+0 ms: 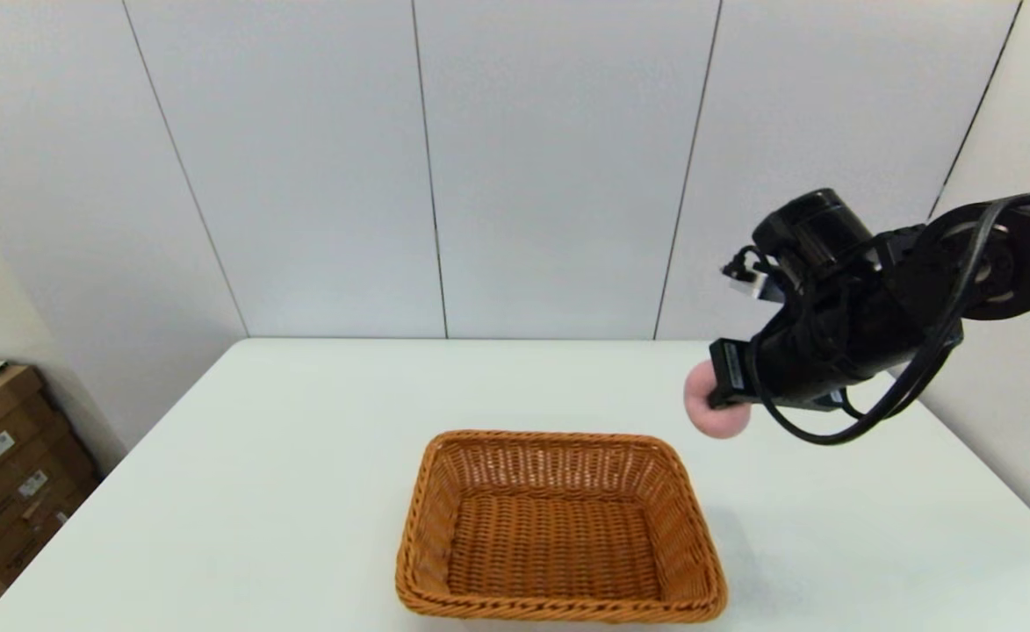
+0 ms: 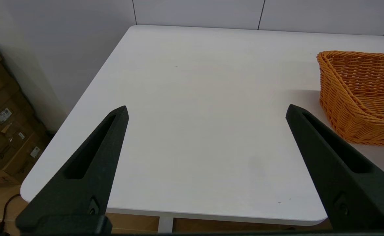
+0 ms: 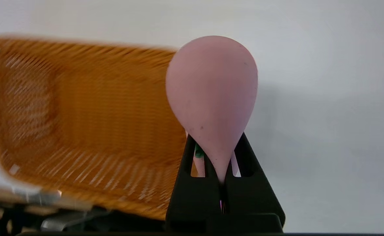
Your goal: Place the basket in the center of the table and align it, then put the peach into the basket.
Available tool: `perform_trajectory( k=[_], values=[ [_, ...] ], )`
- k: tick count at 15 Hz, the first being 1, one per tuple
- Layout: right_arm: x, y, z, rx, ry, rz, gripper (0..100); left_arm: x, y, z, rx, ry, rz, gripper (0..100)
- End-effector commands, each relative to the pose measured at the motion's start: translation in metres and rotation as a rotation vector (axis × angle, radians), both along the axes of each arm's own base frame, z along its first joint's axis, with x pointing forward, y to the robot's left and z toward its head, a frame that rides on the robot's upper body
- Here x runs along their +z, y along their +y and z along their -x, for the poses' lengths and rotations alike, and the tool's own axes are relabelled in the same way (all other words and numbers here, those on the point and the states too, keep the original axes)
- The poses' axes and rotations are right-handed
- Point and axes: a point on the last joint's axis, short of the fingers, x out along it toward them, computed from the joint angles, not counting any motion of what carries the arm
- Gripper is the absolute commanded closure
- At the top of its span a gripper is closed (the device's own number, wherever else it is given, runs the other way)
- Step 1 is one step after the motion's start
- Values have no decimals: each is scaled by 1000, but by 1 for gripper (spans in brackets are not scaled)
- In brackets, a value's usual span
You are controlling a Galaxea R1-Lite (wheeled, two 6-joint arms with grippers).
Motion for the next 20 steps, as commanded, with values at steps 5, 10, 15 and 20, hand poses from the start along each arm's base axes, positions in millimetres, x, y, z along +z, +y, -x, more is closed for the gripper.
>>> perform_trajectory(
  k=[5,10,15,20],
  values=[
    [-49,85,19,242,131,71,100,0,0,0,0,1,1,0],
    [-68,95,11,251,166,88,0,0,0,0,0,1,1,0],
    [-48,83,13,228,128,61,0,0,0,0,0,1,1,0],
    [-7,-16,-8,35,83,-54,0,0,0,0,0,1,1,0]
  ],
)
